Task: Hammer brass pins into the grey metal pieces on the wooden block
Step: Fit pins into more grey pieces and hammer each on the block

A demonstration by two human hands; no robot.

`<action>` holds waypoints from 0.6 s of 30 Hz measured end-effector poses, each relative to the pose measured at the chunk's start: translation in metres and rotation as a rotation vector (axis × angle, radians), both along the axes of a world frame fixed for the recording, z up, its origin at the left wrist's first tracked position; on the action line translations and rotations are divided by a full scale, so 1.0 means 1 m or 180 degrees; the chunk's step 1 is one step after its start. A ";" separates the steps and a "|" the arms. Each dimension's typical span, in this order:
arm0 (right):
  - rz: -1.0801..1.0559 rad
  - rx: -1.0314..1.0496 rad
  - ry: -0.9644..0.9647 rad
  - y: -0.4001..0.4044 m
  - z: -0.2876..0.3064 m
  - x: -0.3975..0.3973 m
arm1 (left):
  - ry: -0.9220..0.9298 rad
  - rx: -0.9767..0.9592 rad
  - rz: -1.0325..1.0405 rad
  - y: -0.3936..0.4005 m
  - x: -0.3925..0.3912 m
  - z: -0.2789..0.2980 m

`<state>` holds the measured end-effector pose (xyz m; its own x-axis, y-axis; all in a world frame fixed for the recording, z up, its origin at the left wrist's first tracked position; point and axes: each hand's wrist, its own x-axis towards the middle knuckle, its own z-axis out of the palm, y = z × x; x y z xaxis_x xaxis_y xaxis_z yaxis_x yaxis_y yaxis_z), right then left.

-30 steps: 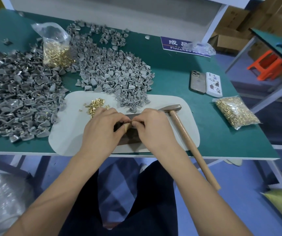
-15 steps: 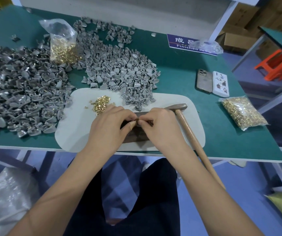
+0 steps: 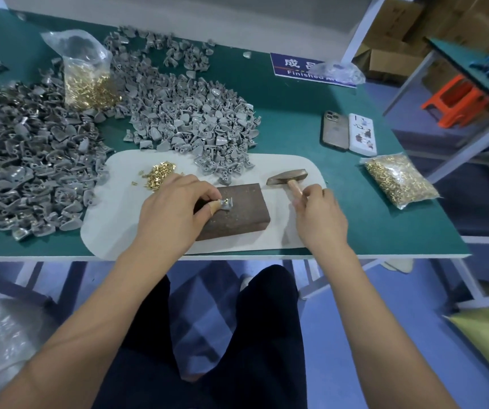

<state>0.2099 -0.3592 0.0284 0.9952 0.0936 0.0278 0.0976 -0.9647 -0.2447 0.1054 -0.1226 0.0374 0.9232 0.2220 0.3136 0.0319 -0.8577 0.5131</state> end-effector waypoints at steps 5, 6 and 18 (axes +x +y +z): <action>0.0069 -0.0250 0.0108 -0.007 0.016 0.008 | 0.0033 -0.0049 -0.0006 0.002 0.001 0.000; 0.0150 0.0049 0.0141 -0.008 0.021 0.007 | 0.0054 -0.0058 -0.0001 0.002 0.002 0.000; 0.1277 0.1903 0.0552 0.017 0.036 -0.048 | -0.0053 -0.0109 -0.0061 -0.002 0.002 -0.001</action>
<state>0.1622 -0.3424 0.0648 0.8825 0.4692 0.0334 0.3268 -0.5603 -0.7611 0.1077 -0.1246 0.0363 0.9221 0.2152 0.3216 0.0069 -0.8401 0.5424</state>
